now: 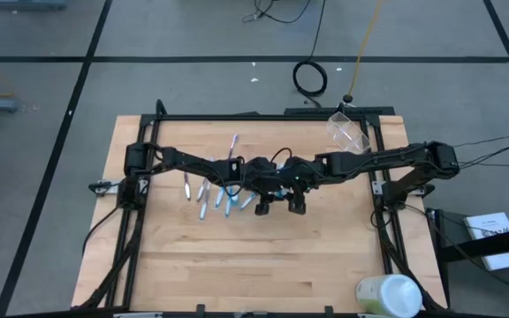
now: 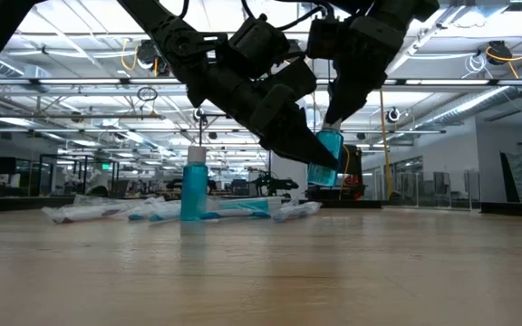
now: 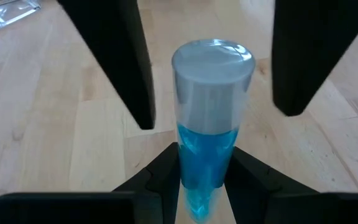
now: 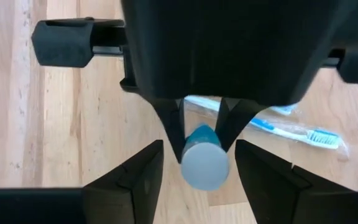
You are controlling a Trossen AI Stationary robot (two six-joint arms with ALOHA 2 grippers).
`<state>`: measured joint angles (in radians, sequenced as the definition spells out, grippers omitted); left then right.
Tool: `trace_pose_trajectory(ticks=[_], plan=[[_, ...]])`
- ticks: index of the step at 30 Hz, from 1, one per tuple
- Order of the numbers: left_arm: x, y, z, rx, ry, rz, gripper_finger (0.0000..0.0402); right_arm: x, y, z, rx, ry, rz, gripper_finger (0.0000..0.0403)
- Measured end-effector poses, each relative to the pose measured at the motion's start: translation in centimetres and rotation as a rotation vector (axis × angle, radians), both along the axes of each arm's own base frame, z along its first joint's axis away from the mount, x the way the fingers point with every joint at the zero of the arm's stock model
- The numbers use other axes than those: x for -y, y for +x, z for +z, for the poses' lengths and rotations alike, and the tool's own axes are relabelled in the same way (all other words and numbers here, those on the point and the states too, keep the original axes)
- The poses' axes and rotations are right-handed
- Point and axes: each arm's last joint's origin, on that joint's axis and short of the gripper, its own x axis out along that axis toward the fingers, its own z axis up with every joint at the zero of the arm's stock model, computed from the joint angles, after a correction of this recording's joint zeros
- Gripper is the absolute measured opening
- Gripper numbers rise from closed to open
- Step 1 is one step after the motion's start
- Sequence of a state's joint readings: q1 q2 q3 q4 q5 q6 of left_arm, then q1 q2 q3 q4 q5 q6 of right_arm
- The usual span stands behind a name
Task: Pick & Place toothbrushing station
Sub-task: Put the blue mouthwash into the middle of the transparent organizer
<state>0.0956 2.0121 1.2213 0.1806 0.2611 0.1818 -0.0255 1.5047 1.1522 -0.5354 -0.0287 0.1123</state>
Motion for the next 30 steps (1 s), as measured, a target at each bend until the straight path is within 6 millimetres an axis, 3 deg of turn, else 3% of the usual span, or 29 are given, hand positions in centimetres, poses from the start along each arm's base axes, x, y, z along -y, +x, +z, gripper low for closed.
trace_pose_trajectory(ticks=[13, 30], plan=[[-0.02, 0.0, 0.01, 0.0, -0.002, 0.003, 0.0113, 0.02, -0.18, -0.12, -0.023, -0.001, 0.0, 0.0098], [0.0, -0.04, 0.18, 0.003, -0.017, 0.015, 0.0115, 0.04, -0.13, -0.07, -0.015, -0.01, 0.015, 0.009]])
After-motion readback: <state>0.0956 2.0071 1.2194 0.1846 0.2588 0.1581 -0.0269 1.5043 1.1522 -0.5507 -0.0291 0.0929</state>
